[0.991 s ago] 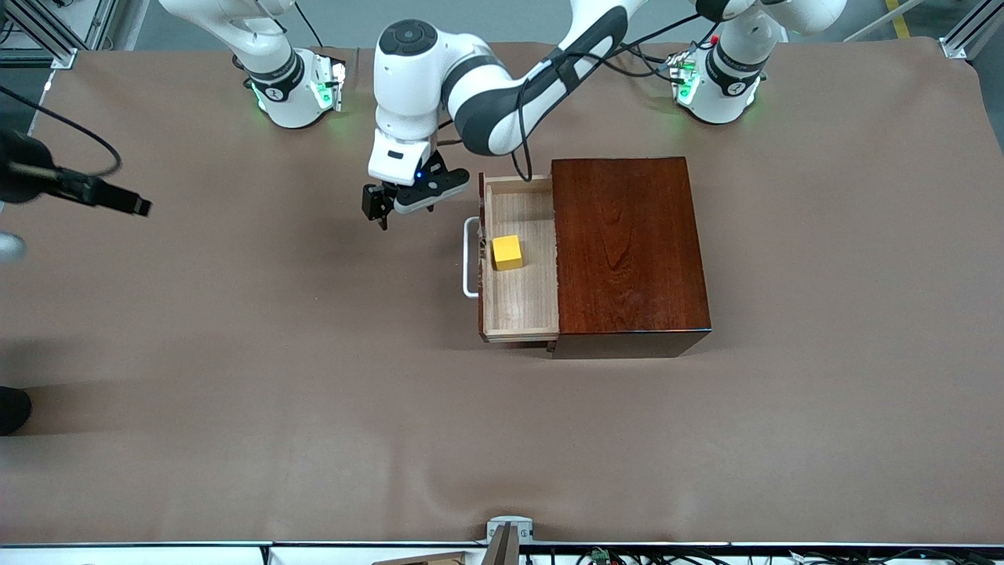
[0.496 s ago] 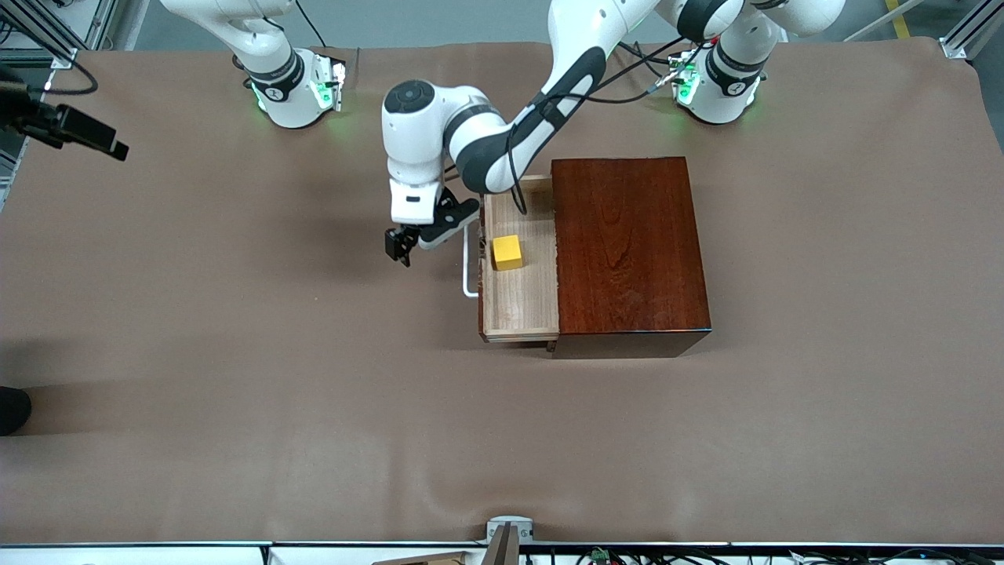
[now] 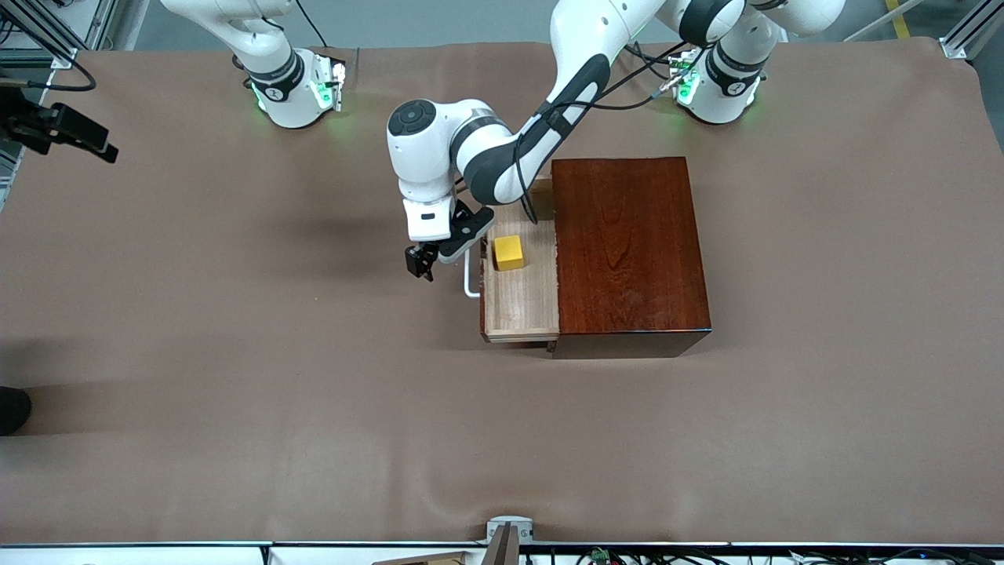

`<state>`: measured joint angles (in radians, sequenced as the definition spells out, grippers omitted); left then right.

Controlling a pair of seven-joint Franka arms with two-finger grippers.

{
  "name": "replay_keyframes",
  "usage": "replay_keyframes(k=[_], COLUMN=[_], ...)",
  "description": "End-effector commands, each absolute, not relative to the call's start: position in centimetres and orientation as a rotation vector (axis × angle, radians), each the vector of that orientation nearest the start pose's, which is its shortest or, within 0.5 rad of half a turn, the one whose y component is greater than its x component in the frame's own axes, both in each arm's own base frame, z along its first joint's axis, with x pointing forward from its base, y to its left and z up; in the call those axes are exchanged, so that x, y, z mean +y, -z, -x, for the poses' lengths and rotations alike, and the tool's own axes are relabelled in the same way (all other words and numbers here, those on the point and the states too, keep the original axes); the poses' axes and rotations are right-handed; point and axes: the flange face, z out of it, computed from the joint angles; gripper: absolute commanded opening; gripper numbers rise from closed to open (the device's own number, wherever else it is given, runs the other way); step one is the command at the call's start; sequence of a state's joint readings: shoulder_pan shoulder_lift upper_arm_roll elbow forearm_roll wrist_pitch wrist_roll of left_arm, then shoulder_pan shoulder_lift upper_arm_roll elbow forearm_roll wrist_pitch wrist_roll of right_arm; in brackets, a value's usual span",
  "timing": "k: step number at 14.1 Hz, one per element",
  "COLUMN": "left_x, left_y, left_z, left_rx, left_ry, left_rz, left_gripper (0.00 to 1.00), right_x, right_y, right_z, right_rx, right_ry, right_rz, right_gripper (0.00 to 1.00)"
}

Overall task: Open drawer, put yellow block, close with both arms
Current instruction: 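Push the drawer shut with the left gripper against the box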

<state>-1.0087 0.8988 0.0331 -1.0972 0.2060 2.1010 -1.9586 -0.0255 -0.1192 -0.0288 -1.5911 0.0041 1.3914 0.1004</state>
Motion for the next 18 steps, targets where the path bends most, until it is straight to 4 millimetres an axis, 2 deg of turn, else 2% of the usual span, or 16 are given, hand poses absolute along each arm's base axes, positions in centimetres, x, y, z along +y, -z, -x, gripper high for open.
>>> replay_keyframes(k=[1, 4, 6, 8, 9, 13, 18], left_x=[-63.2, -61.9, -61.3, -60.9, -60.5, -59.0, -57.3], left_y=[-29.1, -30.2, -29.8, -29.4, -29.2, -28.4, -28.2], left_z=[-45.3, -45.8, -45.7, -45.7, -45.9, -46.2, -47.2], left_rx=[-1.363, -1.372, -1.365, -1.358, -1.358, -1.351, -1.429], left_ry=[0.416, 0.402, 0.392, 0.386, 0.383, 0.365, 0.389], left_rz=[2.799, 2.730, 2.687, 2.652, 2.631, 2.544, 2.435], left_gripper=[1.00, 1.00, 1.00, 1.00, 1.00, 1.00, 1.00], right_x=[-4.5, -4.8, -5.3, -6.8, -7.0, -6.0, -6.4], right_y=[-68.5, -68.4, -68.5, -68.4, -68.3, -68.3, -68.3], right_z=[-51.9, -52.0, -52.0, -51.9, -51.9, -52.0, -51.9], right_rx=[0.250, 0.270, 0.281, 0.324, 0.329, 0.303, 0.315], right_ry=[-0.058, -0.055, -0.043, -0.048, -0.053, -0.050, -0.053], right_rz=[3.129, 3.123, 3.126, 3.117, 3.116, 3.120, 3.118], right_gripper=[1.00, 1.00, 1.00, 1.00, 1.00, 1.00, 1.00])
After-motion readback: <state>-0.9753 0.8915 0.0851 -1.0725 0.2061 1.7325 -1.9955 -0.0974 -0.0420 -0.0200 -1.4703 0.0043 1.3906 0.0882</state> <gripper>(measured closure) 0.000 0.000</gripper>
